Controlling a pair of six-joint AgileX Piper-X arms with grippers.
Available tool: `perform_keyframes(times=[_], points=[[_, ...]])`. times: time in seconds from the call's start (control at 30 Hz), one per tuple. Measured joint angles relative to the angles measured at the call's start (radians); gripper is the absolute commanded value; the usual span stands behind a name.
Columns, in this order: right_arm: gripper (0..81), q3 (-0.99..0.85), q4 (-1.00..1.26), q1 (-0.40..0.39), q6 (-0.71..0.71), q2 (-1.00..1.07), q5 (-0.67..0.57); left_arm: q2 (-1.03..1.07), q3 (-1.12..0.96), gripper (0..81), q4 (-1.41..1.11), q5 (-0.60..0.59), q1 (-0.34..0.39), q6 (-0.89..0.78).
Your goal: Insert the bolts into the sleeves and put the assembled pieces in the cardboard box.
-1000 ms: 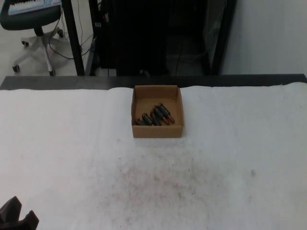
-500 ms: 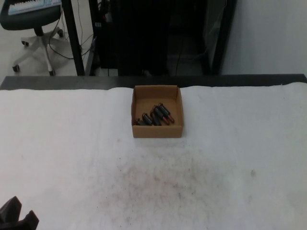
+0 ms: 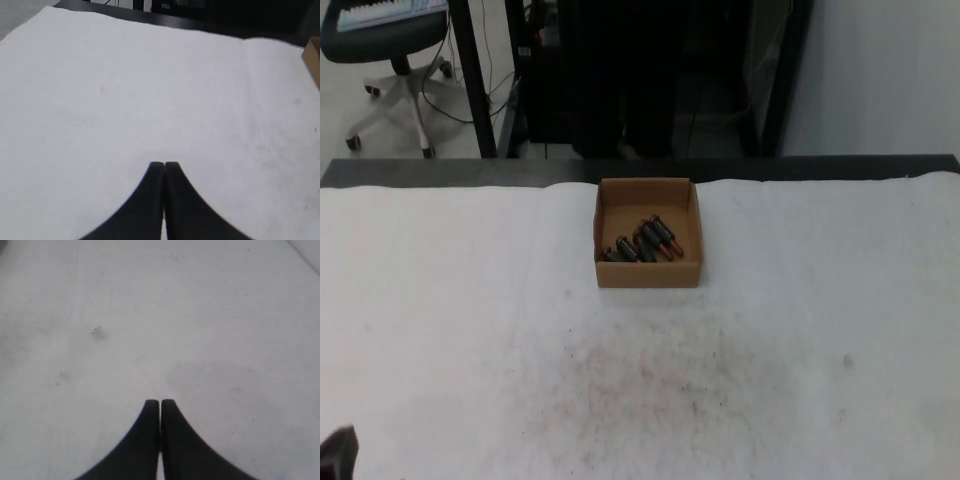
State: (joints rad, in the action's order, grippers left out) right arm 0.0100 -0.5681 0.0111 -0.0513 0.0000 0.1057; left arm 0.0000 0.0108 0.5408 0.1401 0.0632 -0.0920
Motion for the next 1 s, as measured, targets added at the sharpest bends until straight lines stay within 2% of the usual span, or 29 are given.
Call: perform_keyframes(times=[0.3,1.0], points=[[0.8,0.0,0.0,0.0,0.0,0.0,0.0,0.0,0.0,0.3,0.027,0.0,0.0,0.048],[0.8,0.0,0.0,0.0,0.0,0.0,0.0,0.0,0.0,0.3,0.027,0.0,0.0,0.047]])
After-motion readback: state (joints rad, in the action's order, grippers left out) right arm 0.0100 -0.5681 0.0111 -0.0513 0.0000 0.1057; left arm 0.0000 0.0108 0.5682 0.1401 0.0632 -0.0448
